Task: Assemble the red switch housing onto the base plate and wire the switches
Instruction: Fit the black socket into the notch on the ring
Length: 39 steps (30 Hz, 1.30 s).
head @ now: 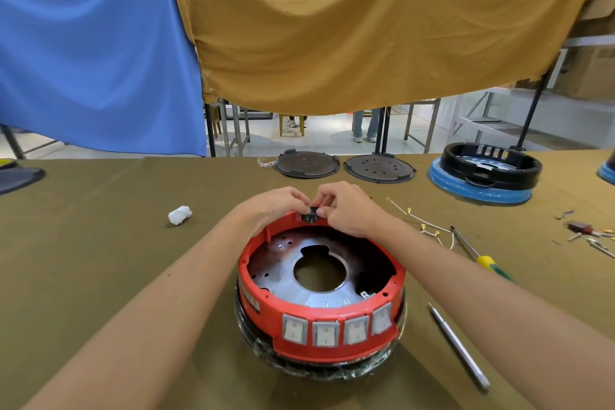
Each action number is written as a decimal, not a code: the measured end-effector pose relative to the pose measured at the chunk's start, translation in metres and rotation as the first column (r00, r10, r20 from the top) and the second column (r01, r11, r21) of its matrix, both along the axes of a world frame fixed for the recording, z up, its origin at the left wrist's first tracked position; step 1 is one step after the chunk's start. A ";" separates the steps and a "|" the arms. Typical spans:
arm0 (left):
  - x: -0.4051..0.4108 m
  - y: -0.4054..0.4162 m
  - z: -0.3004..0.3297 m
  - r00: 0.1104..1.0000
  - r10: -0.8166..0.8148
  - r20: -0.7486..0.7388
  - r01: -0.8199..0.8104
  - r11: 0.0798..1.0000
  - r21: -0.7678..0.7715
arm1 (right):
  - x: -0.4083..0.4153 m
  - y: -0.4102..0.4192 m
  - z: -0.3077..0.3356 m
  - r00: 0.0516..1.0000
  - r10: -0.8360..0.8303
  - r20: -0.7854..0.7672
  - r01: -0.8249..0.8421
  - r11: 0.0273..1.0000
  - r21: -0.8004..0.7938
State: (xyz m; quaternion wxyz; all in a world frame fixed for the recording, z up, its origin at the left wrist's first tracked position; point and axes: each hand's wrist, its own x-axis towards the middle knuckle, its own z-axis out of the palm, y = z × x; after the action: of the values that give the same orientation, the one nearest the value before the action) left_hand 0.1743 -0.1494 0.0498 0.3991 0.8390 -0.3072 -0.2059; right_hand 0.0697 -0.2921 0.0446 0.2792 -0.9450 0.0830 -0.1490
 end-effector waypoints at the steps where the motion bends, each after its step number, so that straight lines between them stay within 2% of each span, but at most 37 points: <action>1: -0.001 0.002 -0.002 1.000 0.022 0.015 -0.022 1.000 -0.022 | -0.001 0.000 0.001 1.000 0.003 -0.001 -0.003 1.000 0.009; 3: -0.007 0.006 -0.003 0.991 0.065 0.117 -0.059 0.997 -0.048 | -0.005 -0.001 0.002 1.000 0.007 0.007 -0.007 0.999 0.035; 5: -0.013 0.010 -0.001 0.950 0.077 0.301 -0.075 0.997 -0.019 | -0.008 -0.001 0.004 1.000 0.008 0.025 -0.010 0.997 0.072; 7: -0.023 0.016 0.006 0.908 0.053 0.417 -0.073 0.997 0.032 | -0.010 -0.001 0.005 0.999 -0.003 0.039 -0.001 0.995 0.097; 10: -0.037 0.033 0.010 0.934 -0.009 0.357 -0.050 0.987 0.155 | -0.013 -0.001 0.007 0.997 -0.036 0.063 0.025 0.986 0.166; 13: -0.055 0.055 0.004 0.966 -0.005 0.260 -0.066 0.962 0.265 | -0.022 -0.002 0.013 0.978 -0.142 0.150 0.062 0.894 0.444; 15: -0.068 0.069 0.001 0.981 0.059 0.187 -0.098 0.974 0.206 | -0.034 -0.004 0.018 0.958 -0.233 0.169 0.095 0.811 0.577; 17: -0.082 0.079 -0.002 0.981 0.140 0.137 -0.156 0.981 0.114 | -0.052 -0.007 0.020 0.946 -0.278 0.163 0.137 0.806 0.576; 20: -0.100 0.089 -0.013 0.963 0.242 0.116 -0.240 0.970 -0.035 | -0.089 -0.008 0.017 0.959 -0.263 0.101 0.165 0.816 0.554; 24: -0.128 0.102 -0.034 0.935 0.352 -0.035 -0.346 0.888 -0.305 | -0.146 0.010 -0.004 0.957 -0.290 0.021 0.224 0.780 0.584; 26: -0.144 0.106 -0.048 0.930 0.367 -0.017 -0.337 0.834 -0.437 | -0.164 0.029 -0.019 0.959 -0.280 0.049 0.203 0.794 0.573; 29: -0.160 0.109 -0.062 0.941 0.330 0.069 -0.235 0.789 -0.568 | -0.174 0.053 -0.039 0.944 -0.300 0.135 0.194 0.840 0.506; 31: -0.164 0.111 -0.062 0.954 0.292 0.062 -0.205 0.791 -0.577 | -0.174 0.063 -0.044 0.926 -0.310 0.215 0.155 0.833 0.530; 34: -0.168 0.116 -0.060 0.970 0.224 0.098 -0.150 0.861 -0.486 | -0.169 0.067 -0.048 0.893 -0.346 0.287 0.134 0.814 0.565; 39: -0.166 0.114 -0.062 0.970 0.192 0.152 -0.107 0.891 -0.442 | -0.164 0.059 -0.055 0.907 -0.326 0.265 0.099 0.778 0.620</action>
State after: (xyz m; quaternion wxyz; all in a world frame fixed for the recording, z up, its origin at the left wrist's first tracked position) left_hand 0.0084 -0.0356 -0.0125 0.5577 0.7673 -0.3160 -0.0199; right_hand -0.0944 -0.2332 -0.0099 0.5515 -0.7504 0.1811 -0.3161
